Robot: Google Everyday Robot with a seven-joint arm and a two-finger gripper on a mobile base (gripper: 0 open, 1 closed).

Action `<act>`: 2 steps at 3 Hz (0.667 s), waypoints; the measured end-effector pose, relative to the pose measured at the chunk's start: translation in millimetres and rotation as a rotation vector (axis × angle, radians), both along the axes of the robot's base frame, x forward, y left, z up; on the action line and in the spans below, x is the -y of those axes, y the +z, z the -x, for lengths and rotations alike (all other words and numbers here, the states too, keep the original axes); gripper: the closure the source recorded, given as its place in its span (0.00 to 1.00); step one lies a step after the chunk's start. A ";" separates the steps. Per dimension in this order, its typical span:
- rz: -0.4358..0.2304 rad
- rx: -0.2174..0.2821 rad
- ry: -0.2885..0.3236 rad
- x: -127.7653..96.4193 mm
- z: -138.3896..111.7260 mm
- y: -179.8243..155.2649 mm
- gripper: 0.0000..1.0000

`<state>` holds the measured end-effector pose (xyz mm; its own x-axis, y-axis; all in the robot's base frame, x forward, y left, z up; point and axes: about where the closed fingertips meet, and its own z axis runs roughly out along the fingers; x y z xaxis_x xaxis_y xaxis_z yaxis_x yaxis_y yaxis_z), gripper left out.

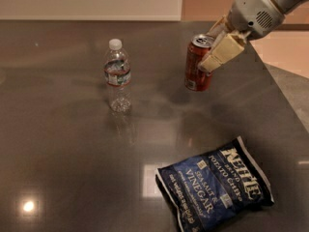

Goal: Pick coke can

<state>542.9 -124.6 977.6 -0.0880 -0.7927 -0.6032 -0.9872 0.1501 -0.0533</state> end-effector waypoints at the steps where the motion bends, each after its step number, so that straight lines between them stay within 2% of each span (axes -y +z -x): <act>1: 0.052 0.028 0.021 -4.6 -1.4 33.6 1.00; 2: 0.041 0.048 0.011 -8.0 -8.2 35.8 1.00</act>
Offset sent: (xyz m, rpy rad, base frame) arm -0.0093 -0.0090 0.0523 -0.1095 -0.0008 0.0421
